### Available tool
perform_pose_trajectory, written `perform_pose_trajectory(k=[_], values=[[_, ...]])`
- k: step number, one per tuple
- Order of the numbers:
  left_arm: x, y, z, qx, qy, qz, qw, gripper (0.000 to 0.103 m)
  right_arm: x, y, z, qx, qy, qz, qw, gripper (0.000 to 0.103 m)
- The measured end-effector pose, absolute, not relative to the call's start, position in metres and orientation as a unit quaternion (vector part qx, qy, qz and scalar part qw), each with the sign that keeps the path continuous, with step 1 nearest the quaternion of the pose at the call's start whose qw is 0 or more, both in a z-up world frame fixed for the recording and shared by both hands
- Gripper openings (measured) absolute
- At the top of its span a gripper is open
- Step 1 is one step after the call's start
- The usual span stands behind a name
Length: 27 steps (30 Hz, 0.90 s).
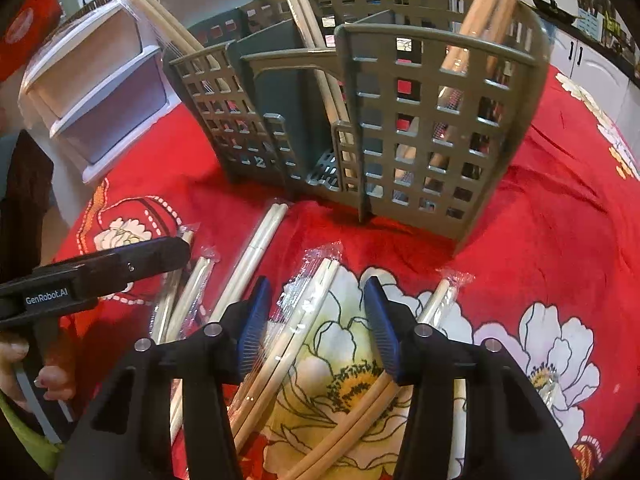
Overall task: Organize utensils
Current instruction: 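Close the left gripper on a wrapped chopstick pair while the right gripper grasps another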
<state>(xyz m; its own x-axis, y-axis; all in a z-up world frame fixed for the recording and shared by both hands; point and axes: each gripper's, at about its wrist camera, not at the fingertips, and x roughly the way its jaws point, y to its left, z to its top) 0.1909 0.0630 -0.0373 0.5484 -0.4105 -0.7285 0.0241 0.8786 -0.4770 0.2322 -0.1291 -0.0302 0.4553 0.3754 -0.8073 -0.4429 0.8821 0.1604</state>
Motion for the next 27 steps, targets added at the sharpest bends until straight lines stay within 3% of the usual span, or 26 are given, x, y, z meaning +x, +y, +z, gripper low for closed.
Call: perform_pose_trajectory(k=[3,17,23,27], values=[[0.193,0.062,-0.037,-0.204,0.457,-0.118,0.857,0.030,0.234,-0.124,-0.032,-0.045,0.459,0.242,0.854,0.044],[0.197,0.046,-0.036,-0.156,0.453,-0.102,0.872,0.029,0.242,-0.110,-0.036,-0.066,0.454,0.237,0.856,0.031],[0.198,0.046,-0.038,-0.147,0.450,-0.088,0.876,0.013,0.245,-0.100,-0.037,-0.063,0.453,0.233,0.858,0.024],[0.197,0.049,-0.038,-0.148,0.448,-0.085,0.877,0.010,0.246,-0.108,-0.034,-0.051,0.455,0.237,0.857,0.019]])
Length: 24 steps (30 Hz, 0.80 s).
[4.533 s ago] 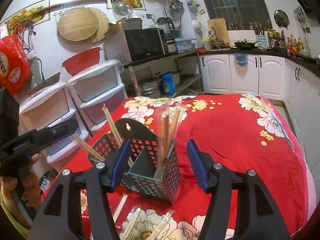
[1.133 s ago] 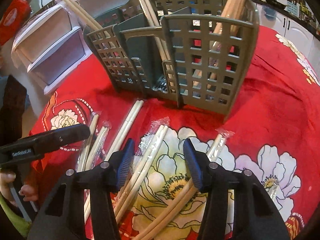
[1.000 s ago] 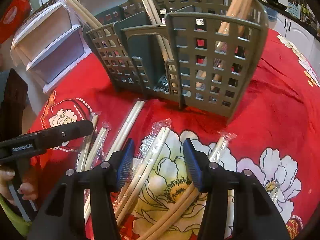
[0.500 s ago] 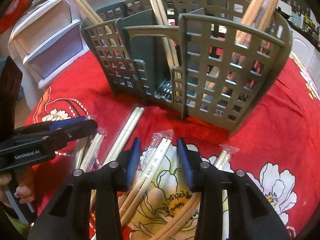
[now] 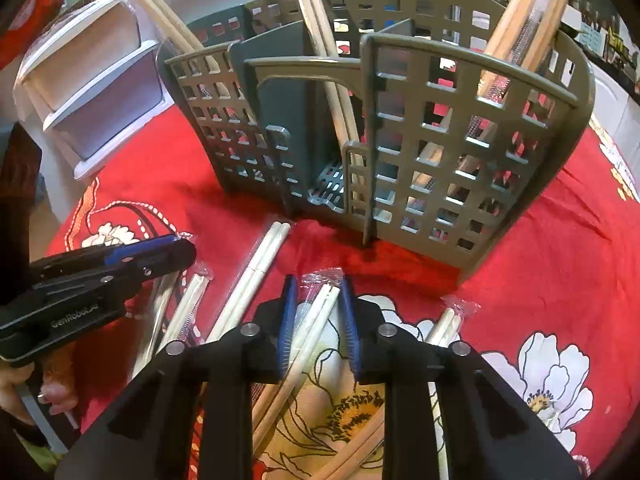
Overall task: Organize utensils
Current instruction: 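Close the left gripper on a wrapped chopstick pair while the right gripper grasps another, then lift both held chopstick pairs and carry them over the grey basket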
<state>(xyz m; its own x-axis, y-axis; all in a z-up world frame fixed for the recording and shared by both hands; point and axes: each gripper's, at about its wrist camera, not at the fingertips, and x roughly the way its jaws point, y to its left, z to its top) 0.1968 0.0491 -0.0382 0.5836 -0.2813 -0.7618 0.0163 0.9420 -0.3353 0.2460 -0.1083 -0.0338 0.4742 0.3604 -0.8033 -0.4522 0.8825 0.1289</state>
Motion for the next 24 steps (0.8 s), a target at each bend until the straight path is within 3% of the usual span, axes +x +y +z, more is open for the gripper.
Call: perform_pose_trajectory(k=[7,24], values=[[0.191,0.060,-0.032,-0.182,0.444,-0.100,0.872,0.001,0.246,-0.122,-0.028,-0.019,0.458,0.250,0.853,0.016],[0.166,0.058,0.055,-0.162,0.357,-0.133,0.911,0.000,0.206,-0.134,0.047,0.002,0.378,0.327,0.866,0.008]])
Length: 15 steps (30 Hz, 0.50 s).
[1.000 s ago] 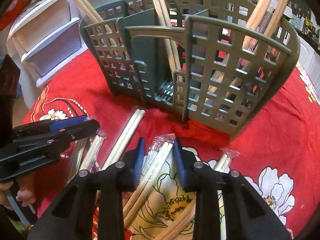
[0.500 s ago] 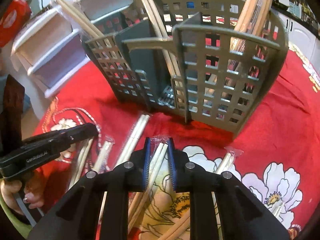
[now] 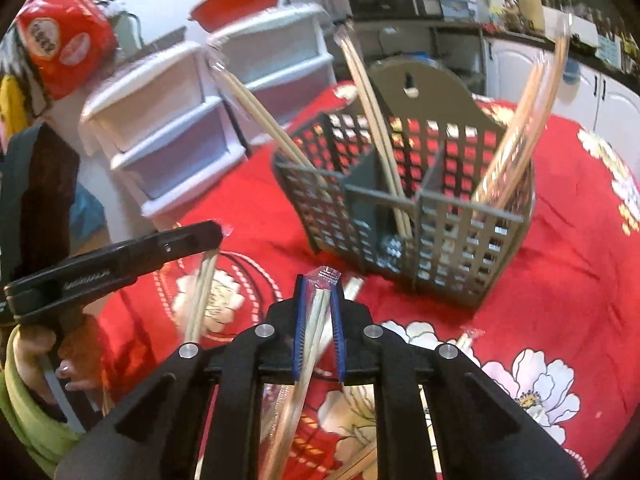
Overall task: Organize utensils
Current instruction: 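Lift both held chopstick pairs and carry them over the grey basket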
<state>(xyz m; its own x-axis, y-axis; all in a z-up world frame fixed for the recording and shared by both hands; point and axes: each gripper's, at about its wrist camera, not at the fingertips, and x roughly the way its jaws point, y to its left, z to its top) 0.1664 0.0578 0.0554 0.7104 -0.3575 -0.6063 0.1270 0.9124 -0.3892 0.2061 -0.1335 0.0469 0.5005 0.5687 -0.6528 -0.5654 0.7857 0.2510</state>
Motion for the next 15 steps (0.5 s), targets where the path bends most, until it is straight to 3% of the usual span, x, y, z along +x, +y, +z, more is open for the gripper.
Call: perform_pose_trajectory(k=[15], values=[[0.149,0.038,0.106,-0.135,0.305,-0.162,0.929,0.000,0.172,-0.161,0.110,0.014,0.289,0.341,0.894,0.005]])
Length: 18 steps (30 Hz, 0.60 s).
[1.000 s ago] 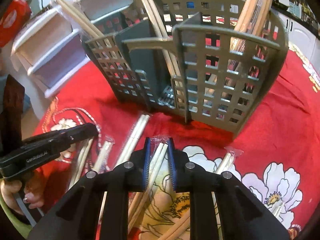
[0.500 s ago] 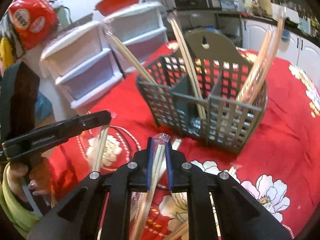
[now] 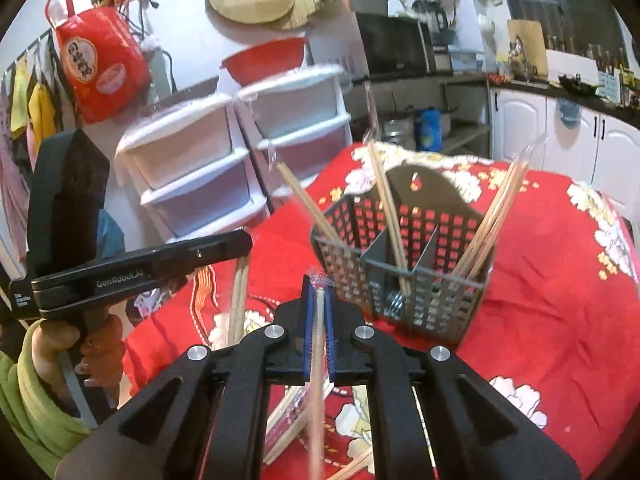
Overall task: Organize utensils
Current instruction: 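Lift both held chopstick pairs and carry them over the grey basket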
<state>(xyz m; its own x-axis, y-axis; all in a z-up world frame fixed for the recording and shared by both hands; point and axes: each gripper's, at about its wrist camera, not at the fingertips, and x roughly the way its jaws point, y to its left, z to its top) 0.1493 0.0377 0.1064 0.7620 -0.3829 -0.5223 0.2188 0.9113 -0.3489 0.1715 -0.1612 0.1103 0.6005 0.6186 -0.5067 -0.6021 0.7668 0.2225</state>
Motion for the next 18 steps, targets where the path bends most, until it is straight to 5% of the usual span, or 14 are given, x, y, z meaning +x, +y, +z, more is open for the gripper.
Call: perform_pose_trajectory(k=[18], values=[[0.158,0.029,0.177,-0.111,0.236,-0.167,0.951,0.000,0.179,-0.188,0.163,0.037,0.197,0.316,0.927,0.005]])
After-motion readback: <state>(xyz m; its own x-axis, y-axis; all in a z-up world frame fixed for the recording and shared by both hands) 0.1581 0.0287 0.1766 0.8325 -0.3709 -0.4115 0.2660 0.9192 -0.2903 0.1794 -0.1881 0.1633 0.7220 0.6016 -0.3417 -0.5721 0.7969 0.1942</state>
